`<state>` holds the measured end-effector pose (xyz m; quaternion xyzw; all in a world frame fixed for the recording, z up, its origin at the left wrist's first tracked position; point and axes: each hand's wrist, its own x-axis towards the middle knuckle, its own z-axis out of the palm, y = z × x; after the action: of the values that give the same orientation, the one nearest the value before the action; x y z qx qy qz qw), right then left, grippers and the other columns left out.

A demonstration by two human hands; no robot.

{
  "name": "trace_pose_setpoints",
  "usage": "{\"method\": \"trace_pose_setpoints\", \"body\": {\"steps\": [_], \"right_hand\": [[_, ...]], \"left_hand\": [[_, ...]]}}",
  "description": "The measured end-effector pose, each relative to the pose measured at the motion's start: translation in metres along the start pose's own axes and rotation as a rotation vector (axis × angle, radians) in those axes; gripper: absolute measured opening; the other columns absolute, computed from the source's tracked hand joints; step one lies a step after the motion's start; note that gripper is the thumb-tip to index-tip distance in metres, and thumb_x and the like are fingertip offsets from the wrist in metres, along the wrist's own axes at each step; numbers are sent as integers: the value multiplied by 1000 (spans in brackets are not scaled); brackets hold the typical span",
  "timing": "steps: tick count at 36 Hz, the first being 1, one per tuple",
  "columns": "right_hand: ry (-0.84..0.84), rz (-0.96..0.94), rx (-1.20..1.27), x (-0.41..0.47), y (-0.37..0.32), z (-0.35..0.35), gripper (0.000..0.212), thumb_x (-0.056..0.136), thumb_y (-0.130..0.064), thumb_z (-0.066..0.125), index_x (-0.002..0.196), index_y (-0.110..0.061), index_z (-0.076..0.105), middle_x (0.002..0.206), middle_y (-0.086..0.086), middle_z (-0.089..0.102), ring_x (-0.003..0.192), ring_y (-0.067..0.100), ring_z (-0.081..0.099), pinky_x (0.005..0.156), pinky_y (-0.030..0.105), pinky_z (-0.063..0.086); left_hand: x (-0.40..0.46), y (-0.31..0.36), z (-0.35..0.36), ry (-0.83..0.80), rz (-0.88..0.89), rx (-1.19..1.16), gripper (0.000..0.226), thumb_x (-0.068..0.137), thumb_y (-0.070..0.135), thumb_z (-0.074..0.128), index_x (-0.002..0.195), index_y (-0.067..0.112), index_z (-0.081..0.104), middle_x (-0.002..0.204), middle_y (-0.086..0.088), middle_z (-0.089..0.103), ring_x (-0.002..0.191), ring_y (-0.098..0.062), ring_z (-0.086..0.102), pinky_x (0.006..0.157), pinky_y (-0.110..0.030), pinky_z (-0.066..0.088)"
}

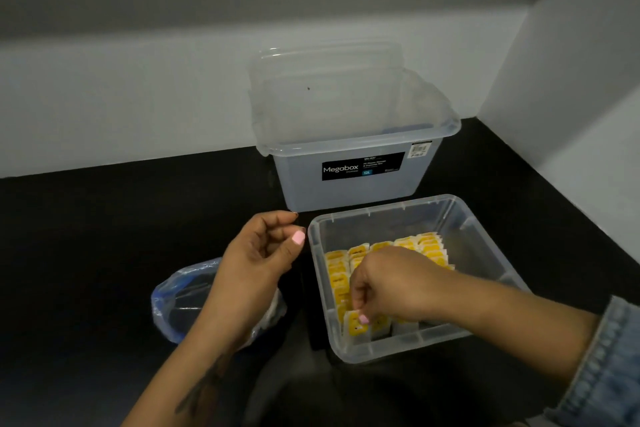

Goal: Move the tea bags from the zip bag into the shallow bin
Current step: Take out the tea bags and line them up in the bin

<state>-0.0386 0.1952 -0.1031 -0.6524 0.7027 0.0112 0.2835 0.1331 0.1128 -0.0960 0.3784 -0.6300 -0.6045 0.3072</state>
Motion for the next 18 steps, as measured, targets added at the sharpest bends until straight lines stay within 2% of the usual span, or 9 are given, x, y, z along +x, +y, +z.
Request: {"method": "trace_pose_setpoints", "body": {"steps": [5,8,12,18], "right_hand": [[38,26,-119,13,-4,16,17,77,-28,74,94,-25,74,97,-7,71,95,12,62,78,25,50],[59,41,-163,18,-5,21,19,77,-27,73,97,-26,74,102,-7,70,99,15,62,81,25,50],[91,43,-246,21,-5,23,18,80,-28,70,98,-25,72,104,-3,69,100,18,61,73,23,42],[67,79,-247,20,-6,21,16,82,-27,69,98,-25,70,103,-2,67,99,19,61,69,24,38]], "left_hand": [[-1,-6,-10,38,-14,15,24,85,13,60,103,28,60,93,7,70,89,-2,66,74,-21,50],[-2,-8,-16,54,-5,33,25,85,11,60,103,29,59,95,5,69,88,0,65,73,-20,50],[-2,-9,-27,80,10,101,27,85,10,62,104,30,59,99,5,68,88,2,64,68,-16,52],[1,-9,-56,140,72,370,30,82,9,66,96,34,59,98,9,64,89,-1,62,65,-12,49]]}}
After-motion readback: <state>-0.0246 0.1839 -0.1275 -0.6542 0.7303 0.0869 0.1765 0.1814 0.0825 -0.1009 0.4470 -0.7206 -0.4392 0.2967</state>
